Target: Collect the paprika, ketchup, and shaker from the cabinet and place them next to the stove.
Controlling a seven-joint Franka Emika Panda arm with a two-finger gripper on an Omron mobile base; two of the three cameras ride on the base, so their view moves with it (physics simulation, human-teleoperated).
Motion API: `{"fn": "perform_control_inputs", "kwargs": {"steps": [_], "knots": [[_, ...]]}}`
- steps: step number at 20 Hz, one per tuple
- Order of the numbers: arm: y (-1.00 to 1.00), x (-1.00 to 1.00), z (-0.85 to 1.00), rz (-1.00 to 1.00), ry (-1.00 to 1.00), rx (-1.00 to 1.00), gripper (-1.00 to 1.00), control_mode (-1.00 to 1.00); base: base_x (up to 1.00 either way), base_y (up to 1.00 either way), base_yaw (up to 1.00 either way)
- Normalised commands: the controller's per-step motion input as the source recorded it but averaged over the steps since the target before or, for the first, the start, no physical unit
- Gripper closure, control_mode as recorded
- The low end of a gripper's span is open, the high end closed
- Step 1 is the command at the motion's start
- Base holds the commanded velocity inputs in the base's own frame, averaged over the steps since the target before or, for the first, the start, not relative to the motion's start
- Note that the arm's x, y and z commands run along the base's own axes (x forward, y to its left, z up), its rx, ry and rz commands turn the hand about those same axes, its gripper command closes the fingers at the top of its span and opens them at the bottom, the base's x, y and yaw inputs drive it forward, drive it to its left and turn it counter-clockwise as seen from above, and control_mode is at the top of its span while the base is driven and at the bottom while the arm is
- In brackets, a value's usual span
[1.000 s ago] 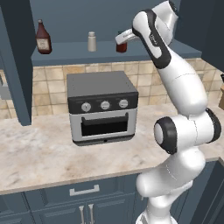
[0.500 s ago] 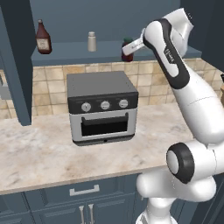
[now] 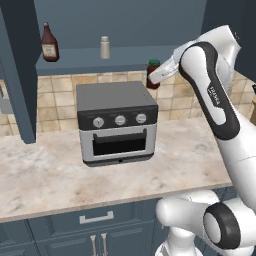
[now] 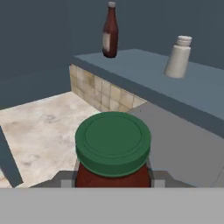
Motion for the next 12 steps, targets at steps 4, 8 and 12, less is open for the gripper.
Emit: {"fn": "perform_control_inputs", "kwargs": {"steps": [4,8,12], "knots": [[0.00,-0.87,-0.27,0.01,0.00,-0.04,1.00,-1.00,0.00,0.00,0.00],[0.00,-0.71,-0.28,0.00,0.00,-0.05,1.00,-1.00,0.00,0.00,0.00],[0.00,-0.47,-0.27,0.00,0.00,-0.04,1.00,-1.00,0.00,0.00,0.00]]}}
